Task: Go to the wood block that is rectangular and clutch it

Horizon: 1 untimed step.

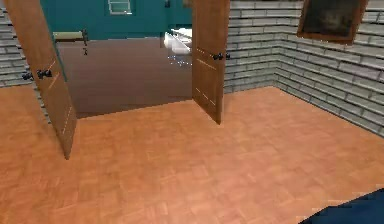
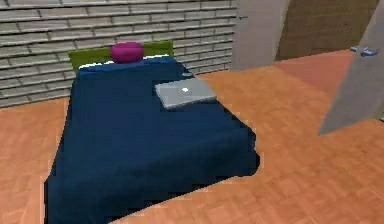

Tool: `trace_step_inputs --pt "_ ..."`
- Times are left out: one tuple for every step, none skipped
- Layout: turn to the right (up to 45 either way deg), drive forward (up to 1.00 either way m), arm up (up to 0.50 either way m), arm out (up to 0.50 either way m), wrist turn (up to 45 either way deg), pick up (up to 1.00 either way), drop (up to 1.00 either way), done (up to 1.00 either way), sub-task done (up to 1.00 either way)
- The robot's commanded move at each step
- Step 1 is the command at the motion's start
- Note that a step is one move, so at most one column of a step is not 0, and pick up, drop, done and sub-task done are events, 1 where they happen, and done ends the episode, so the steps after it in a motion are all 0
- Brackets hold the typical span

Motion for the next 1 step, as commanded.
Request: trace_step_inputs --pt "45.0 0.0 0.0 0.0 0.0 0.0 0.0 0.0 0.0"
